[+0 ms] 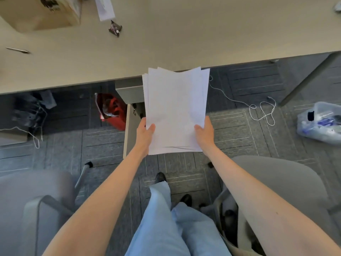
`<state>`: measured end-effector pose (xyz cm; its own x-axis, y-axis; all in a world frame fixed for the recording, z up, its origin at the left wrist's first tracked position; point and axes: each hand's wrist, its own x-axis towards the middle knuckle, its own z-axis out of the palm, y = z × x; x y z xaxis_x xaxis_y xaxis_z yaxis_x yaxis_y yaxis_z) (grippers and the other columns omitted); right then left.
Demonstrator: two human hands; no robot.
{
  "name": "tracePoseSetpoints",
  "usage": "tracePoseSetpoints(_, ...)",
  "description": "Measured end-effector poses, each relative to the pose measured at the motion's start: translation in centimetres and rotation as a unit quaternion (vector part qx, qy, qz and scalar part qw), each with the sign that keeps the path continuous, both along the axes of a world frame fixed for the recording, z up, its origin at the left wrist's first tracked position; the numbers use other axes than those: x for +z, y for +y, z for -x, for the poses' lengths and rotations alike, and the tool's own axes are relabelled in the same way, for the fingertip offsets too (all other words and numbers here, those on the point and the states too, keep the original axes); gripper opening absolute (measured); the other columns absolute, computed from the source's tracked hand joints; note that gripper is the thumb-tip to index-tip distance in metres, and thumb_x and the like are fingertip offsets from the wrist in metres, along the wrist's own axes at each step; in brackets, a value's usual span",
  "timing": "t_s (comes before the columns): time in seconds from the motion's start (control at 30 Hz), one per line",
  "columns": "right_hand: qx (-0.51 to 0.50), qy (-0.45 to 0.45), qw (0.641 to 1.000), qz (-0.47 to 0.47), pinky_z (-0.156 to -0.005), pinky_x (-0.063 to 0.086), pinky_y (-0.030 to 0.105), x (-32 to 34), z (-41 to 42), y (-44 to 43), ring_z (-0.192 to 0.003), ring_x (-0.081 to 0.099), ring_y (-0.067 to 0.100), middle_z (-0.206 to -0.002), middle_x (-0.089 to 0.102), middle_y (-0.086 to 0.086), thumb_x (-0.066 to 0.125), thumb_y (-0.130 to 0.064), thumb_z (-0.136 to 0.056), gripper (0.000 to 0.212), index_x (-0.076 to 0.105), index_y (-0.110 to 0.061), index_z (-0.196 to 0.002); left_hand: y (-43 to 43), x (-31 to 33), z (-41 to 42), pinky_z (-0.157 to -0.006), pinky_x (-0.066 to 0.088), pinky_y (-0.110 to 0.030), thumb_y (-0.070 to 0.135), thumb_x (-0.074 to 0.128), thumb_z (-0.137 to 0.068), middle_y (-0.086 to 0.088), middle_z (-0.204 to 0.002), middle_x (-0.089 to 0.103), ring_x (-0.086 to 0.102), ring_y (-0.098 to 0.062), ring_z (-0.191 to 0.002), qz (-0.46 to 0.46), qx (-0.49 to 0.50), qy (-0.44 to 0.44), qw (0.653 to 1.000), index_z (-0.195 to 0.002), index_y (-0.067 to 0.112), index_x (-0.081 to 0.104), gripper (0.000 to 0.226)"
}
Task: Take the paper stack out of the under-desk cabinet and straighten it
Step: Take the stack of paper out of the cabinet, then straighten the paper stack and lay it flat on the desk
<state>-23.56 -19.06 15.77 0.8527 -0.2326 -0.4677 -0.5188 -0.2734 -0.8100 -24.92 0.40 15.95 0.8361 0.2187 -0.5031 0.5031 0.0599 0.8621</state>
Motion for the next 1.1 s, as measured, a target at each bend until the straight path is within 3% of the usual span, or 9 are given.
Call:
tracePoseSetpoints(0.07, -0.002, -0.008, 1.0, 0.004, -0.102, 0.042, 0.05, 0.8, -0.5, -0.9, -0.12, 0.05, 0.029, -0.127, 0.058, 0.001, 0.039, -0.007, -0.085, 0.047, 0.046, -0.021, -0.129, -0.8, 1.1, -0.7, -0.088, 0.051, -0.029, 0.006, 0.042, -0.099, 0.001, -0.116, 0.06, 0.06, -0.014, -0.101, -0.002, -0.011, -0.019, 1.0, -0.117, 0.021, 0.049, 0.024)
tracePoseSetpoints(0.27, -0.018, -0.033, 0.999, 0.003, -0.102, 0.041, 0.047, 3.7, -5.2, -2.8, -0.121, 0.047, 0.027, -0.129, 0.056, 0.002, 0.038, -0.006, -0.086, 0.048, 0.044, -0.018, -0.133, -2.4, 3.7, -6.2, -0.089, 0.051, -0.034, 0.004, 0.044, -0.095, -0.003, -0.115, 0.06, 0.06, -0.019, -0.1, -0.013, -0.022, -0.058, 0.998, -0.121, 0.014, 0.049, 0.028)
tracePoseSetpoints(0.4, -0.018, -0.052, 0.998, -0.002, -0.101, 0.044, 0.05, 4.6, -9.8, -3.9, -0.117, 0.051, 0.029, -0.124, 0.058, 0.003, 0.039, -0.005, -0.085, 0.044, 0.046, -0.019, -0.127, -3.0, 4.1, -11.2, -0.096, 0.051, -0.038, 0.005, 0.045, -0.095, -0.003, -0.12, 0.06, 0.06, -0.021, -0.106, 0.004, -0.037, -0.066, 0.997, -0.122, 0.016, 0.049, 0.029)
tracePoseSetpoints(0.6, -0.037, -0.077, 0.996, -0.028, -0.105, 0.042, 0.042, 4.8, -20.3, -4.6, -0.12, 0.051, 0.024, -0.128, 0.056, 0.0, 0.04, -0.004, -0.087, 0.051, 0.044, -0.02, -0.135, -3.4, 3.8, -22.3, -0.102, 0.046, -0.041, 0.007, 0.046, -0.098, -0.007, -0.136, 0.055, 0.056, -0.024, -0.119, 0.023, -0.055, -0.071, 0.996, -0.137, 0.01, 0.04, 0.04)
tracePoseSetpoints(0.83, -0.04, -0.061, 0.996, -0.059, -0.101, 0.044, 0.036, 4.6, -32.3, -5.4, -0.115, 0.052, 0.022, -0.13, 0.055, 0.005, 0.043, 0.0, -0.089, 0.047, 0.043, -0.012, -0.135, -2.6, 3.8, -35.4, -0.095, 0.049, -0.041, 0.003, 0.051, -0.095, -0.007, -0.137, 0.055, 0.058, -0.027, -0.117, 0.052, -0.104, -0.003, 0.993, -0.138, 0.01, 0.039, 0.045)
tracePoseSetpoints(1.0, -0.036, -0.038, 0.995, -0.089, -0.108, 0.041, 0.04, 4.0, -38.4, -6.7, -0.125, 0.051, 0.024, -0.14, 0.052, 0.006, 0.049, -0.002, -0.091, 0.052, 0.042, -0.014, -0.141, -2.9, 4.1, -41.7, -0.083, 0.056, -0.039, -0.014, 0.05, -0.085, -0.014, -0.137, 0.057, 0.059, -0.034, -0.119, 0.106, -0.104, 0.049, 0.988, -0.139, 0.004, 0.04, 0.057)
tracePoseSetpoints(1.1, -0.038, -0.022, 0.992, -0.12, -0.107, 0.042, 0.04, 3.9, -42.0, -7.7, -0.125, 0.052, 0.024, -0.138, 0.055, 0.003, 0.051, -0.002, -0.091, 0.052, 0.045, -0.018, -0.14, -3.5, 4.5, -44.9, -0.076, 0.06, -0.036, -0.004, 0.057, -0.084, -0.011, -0.132, 0.062, 0.064, -0.031, -0.114, 0.141, -0.102, 0.048, 0.984, -0.137, 0.006, 0.046, 0.055)
